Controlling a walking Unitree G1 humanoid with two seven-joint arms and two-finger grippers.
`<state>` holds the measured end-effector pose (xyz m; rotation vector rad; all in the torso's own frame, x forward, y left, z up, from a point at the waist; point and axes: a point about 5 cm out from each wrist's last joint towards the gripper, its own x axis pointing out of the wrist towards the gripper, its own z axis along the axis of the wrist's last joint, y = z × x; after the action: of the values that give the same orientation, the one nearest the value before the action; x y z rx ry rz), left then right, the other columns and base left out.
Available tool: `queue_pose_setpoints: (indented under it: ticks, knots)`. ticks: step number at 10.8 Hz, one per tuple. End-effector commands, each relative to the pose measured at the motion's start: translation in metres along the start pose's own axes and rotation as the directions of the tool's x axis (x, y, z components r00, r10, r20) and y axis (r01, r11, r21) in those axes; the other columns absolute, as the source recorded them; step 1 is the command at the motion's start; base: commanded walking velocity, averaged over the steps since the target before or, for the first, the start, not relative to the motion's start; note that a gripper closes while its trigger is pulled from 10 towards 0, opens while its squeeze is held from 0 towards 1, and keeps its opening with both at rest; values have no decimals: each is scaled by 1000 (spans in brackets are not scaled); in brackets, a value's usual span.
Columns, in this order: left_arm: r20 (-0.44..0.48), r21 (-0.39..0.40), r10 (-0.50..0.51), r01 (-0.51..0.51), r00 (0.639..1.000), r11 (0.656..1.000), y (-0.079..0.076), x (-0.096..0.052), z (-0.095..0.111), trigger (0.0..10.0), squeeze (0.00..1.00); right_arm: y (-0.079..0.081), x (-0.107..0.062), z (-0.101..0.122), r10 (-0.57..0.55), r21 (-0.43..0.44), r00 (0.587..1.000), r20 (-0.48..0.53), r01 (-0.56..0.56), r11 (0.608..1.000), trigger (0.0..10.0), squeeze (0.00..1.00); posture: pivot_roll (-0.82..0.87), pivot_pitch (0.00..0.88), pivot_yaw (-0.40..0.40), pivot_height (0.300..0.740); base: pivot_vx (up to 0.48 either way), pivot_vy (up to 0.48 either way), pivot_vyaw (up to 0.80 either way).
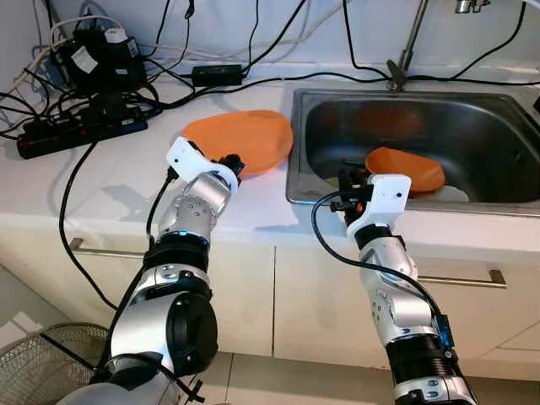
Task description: Kitchen organization
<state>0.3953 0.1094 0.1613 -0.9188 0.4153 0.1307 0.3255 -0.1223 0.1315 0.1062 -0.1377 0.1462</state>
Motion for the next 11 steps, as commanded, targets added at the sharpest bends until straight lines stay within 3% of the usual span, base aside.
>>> queue_pose_setpoints:
  ticks: [1, 8, 11]
  knots:
    - [-107, 21, 101, -99, 989, 995, 25, 4, -26, 0, 0, 2, -1, -1, 10, 7, 1000, -10, -10, 1000, 10000, 0, 27, 0, 49, 740, 0, 0, 0]
    - [-98, 28, 105, -103, 990, 994, 28, 5, -29, 0, 0, 6, -2, -3, 22, 13, 1000, -19, -22, 1000, 10000, 0, 31, 0, 47, 740, 0, 0, 0]
    - [-15, -2, 49, -49, 999, 999, 24, 4, -23, 0, 0, 4, -2, -3, 17, 11, 1000, -19, -17, 1000, 10000, 0, 26, 0, 47, 740, 0, 0, 0]
